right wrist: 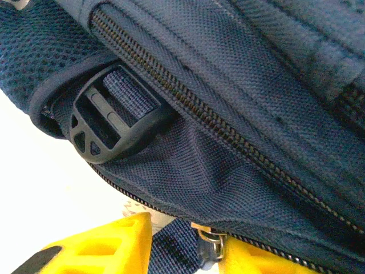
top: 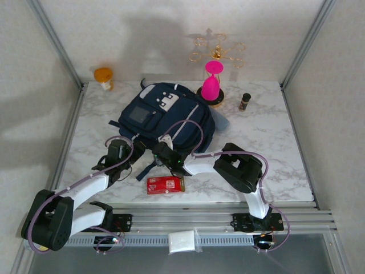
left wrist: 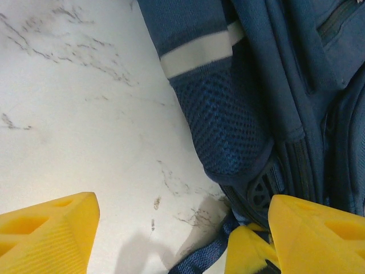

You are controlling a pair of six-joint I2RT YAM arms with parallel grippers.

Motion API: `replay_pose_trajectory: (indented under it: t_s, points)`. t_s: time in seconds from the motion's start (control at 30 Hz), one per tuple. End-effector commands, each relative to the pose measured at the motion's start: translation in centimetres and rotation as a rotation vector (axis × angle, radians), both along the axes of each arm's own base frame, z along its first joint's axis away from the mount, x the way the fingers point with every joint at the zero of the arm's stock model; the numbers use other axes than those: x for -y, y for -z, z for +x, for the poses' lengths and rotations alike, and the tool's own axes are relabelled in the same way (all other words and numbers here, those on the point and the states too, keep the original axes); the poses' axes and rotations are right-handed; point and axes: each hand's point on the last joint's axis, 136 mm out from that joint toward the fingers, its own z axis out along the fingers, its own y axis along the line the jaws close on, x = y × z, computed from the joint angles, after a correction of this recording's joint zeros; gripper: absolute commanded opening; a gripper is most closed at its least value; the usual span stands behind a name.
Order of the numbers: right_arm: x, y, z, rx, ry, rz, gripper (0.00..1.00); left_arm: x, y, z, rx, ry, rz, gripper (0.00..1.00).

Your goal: Pack the student bag

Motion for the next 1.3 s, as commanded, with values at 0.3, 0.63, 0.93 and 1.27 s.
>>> replay_pose_trajectory:
  t_s: [0.3,0.63,0.93,1.27]
  points:
    - [0.4,-4.1,0.5,0.048,-0.006,0.03,0.07,1.9,-2.5,1.6,0.07,-0.001,-0.1,0.78]
    - [0.9,-4.2,-1.9,-0.105,-0.018,0.053,0.0,5.3,-2.2,3.3,0.09,-0.03,-0.24,0.6]
    - [1.5,-3.4,-3.6,-0.227,-0.005,0.038,0.0,4.9,-1.2,5.7,0.096,-0.128,-0.22,0.14]
    - [5.5,-2.7,-5.8,-0.325,0.021,-0.048,0.0,0.5,-2.0,6.3,0.1,-0.192,-0.081,0.0]
